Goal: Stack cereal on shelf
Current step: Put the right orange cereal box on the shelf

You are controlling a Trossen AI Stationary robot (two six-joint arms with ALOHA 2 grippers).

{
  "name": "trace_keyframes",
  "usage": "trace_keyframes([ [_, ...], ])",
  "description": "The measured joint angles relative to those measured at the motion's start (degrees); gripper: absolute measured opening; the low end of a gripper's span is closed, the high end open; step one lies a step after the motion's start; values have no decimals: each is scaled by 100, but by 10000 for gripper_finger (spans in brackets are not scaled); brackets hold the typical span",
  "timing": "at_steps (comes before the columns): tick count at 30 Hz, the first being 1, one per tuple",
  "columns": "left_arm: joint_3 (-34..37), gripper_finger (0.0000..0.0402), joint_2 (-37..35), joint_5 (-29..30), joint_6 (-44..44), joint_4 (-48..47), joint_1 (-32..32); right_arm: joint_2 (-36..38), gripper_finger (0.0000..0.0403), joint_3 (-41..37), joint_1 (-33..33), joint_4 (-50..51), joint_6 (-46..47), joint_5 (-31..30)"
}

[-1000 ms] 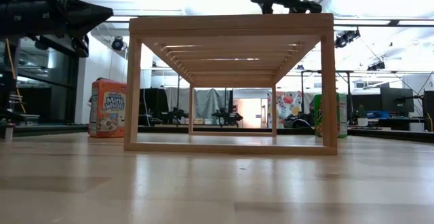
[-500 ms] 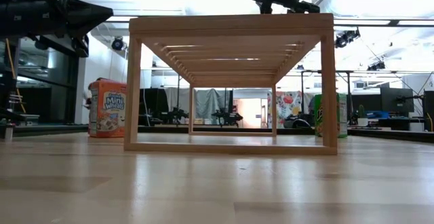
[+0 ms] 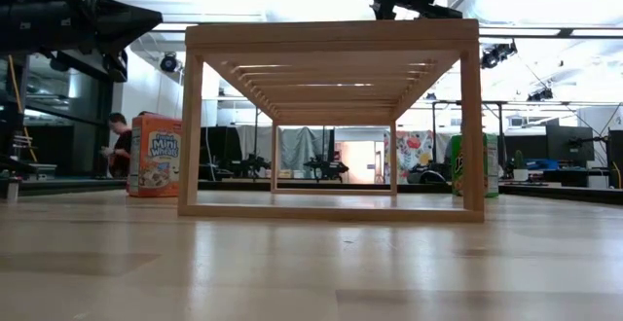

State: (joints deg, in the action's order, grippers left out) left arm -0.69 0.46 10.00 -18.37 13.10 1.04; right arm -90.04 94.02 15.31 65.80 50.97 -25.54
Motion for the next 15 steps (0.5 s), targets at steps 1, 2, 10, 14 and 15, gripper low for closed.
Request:
trace_keyframes([
  [1,0,3,1,2,2,0,0,0,240,0,0,4,-1,50],
  [2,0,3,0,1,2,0,0,0,240,0,0,20,-1,81],
  [10,0,3,-2,0,2,0,0,0,240,0,0,131,-30,357],
  [14,0,3,-1,2,2,2,0,0,240,0,0,139,-88,490],
  [15,-1,3,0,0,0,0,0,0,240,0,0,151,-89,517],
])
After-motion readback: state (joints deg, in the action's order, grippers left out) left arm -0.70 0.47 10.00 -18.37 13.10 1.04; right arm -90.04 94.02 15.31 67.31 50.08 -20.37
